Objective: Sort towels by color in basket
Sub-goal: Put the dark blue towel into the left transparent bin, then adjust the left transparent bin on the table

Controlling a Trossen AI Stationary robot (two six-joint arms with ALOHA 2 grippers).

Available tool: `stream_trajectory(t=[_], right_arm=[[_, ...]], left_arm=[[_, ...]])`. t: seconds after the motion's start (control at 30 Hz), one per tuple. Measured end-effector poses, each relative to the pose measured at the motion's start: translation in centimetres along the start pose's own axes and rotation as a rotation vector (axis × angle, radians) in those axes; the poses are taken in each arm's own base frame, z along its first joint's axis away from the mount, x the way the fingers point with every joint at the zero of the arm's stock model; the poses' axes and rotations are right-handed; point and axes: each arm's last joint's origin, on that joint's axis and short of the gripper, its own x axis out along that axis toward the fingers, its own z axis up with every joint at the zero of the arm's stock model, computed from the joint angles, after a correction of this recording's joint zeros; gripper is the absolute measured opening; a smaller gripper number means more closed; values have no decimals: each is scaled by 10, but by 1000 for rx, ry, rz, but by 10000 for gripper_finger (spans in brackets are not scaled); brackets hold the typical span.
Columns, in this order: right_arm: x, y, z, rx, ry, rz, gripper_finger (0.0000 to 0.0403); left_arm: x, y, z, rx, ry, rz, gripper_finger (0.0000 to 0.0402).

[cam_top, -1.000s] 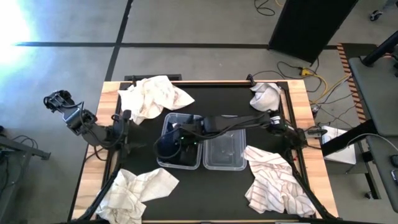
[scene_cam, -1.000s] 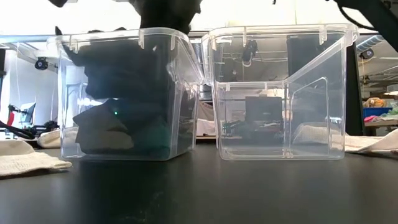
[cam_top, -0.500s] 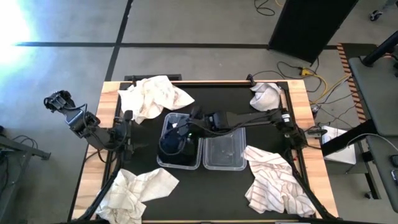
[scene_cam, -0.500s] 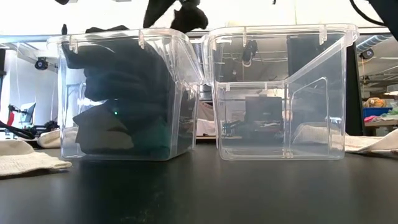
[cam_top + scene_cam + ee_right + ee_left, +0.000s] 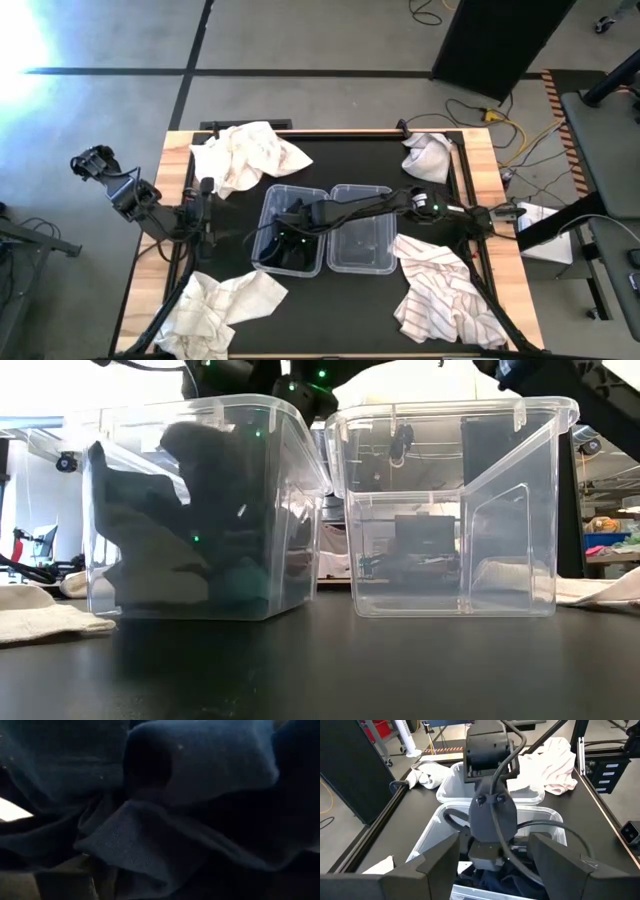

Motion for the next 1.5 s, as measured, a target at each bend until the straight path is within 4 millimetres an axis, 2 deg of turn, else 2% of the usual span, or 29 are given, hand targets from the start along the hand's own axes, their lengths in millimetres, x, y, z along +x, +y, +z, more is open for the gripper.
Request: stream_trajectory(t=[0.07,0.2,0.47,0.6,0.73,0.83,0.97,1.13,1.27,1.5], right_arm=[[0,-2,0,-6,1,-8,283],[-24,1,4,-50,-23,1,286],[-124,17,8,-144,-156,13,303],[-162,14,-8,-114,-135,-154,306],[-202,1,-35,-11,-77,-412,302],[-224,-16,-58,108,-28,-583,298],[-246,-45,-91,278,8,-700,299],[-261,-103,-135,549,-27,-822,304],[-259,-155,-173,813,-117,-922,296],[-230,-237,-220,1188,-218,-915,269]], left_arm=[[-1,1,0,-1,-1,0,231],[-3,3,0,-6,-11,-2,231],[-4,4,-1,-20,-25,3,231],[5,-1,-9,-1,-8,28,231],[15,-7,-22,-9,-5,27,231],[25,-11,-36,-27,0,28,231],[37,-16,-55,-72,14,33,231],[46,-18,-75,-110,42,42,231],[50,-19,-87,-125,69,47,231],[51,-25,-107,-141,125,-13,231]])
